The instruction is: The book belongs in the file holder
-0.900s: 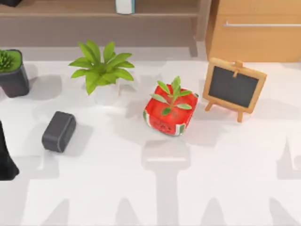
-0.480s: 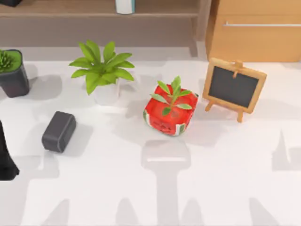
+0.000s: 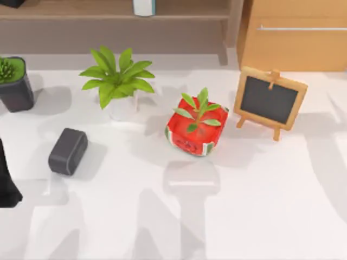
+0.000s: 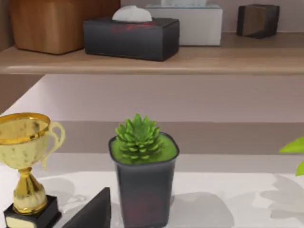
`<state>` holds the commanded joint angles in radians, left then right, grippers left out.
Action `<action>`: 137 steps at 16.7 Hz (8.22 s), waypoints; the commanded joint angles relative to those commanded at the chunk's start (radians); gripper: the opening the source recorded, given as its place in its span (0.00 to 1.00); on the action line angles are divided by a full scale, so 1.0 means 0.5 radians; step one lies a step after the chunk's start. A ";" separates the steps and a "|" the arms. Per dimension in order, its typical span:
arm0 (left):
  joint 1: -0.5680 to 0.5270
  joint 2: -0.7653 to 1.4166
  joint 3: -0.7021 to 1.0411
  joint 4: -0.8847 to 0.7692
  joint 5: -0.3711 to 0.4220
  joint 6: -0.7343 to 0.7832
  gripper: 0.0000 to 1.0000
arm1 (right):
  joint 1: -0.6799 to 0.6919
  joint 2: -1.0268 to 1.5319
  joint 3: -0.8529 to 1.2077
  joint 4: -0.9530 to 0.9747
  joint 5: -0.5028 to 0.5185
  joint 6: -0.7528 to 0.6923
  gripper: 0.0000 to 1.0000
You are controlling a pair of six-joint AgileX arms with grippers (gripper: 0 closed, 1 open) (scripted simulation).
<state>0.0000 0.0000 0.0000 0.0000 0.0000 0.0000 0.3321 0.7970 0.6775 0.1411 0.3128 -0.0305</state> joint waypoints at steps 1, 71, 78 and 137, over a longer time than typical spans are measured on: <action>0.000 0.000 0.000 0.000 0.000 0.000 1.00 | 0.072 0.200 0.176 0.039 0.072 -0.002 1.00; 0.000 0.000 0.000 0.000 0.000 0.000 1.00 | 0.842 3.481 2.984 0.460 0.941 0.051 0.00; 0.000 0.000 0.000 0.000 0.000 0.000 1.00 | 0.807 3.143 2.499 0.604 0.682 0.404 0.00; 0.000 0.000 0.000 0.000 0.000 0.000 1.00 | -1.635 2.346 0.675 1.041 -1.480 2.972 0.15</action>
<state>0.0000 0.0000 0.0000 0.0000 0.0000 0.0000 -0.4854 1.9699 1.0151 0.6617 -0.4272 1.4555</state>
